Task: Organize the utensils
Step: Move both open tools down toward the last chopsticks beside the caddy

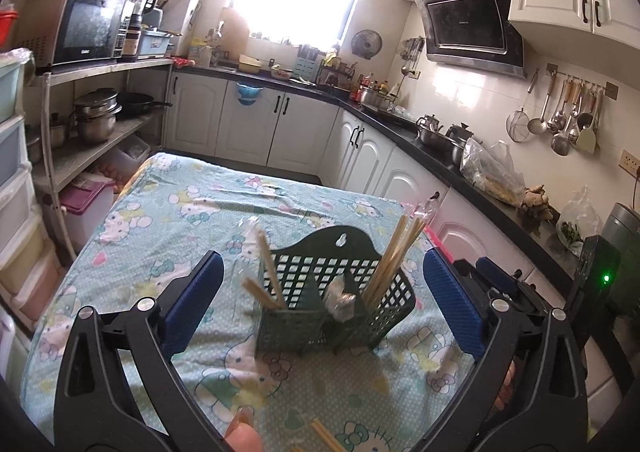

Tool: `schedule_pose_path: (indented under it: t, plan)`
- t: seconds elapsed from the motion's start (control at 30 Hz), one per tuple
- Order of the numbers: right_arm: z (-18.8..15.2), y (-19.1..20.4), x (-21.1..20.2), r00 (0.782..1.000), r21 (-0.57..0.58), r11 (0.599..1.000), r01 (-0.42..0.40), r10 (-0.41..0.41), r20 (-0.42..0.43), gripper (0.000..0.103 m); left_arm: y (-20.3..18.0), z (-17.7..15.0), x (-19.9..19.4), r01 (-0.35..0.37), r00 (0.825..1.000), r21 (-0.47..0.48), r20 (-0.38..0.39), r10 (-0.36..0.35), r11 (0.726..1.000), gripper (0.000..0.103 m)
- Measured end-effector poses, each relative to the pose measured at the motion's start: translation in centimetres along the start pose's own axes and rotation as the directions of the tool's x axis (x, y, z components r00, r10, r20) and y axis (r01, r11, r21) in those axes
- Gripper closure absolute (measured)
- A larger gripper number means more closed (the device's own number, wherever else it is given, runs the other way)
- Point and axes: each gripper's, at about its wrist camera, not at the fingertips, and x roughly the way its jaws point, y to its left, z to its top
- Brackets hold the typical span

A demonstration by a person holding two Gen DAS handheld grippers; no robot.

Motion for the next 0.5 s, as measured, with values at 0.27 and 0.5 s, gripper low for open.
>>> schedule_pose_path:
  t: [0.27,0.5]
  plan:
    - [-1.9,1.9,-0.8,0.998,-0.067,0.997,-0.044,0.04,-0.056,0.031,1.2,-1.8,-1.4,-0.021,1.0,-0.022,-0.011,0.021,1.0,0.011]
    - [-3.5,3.1,-1.0,0.992,-0.109,0.991,-0.075,0.063,-0.114,0.031,2.3,-3.2,-1.7,-0.043,0.999,-0.037,-0.03,0.042,0.998,0.011]
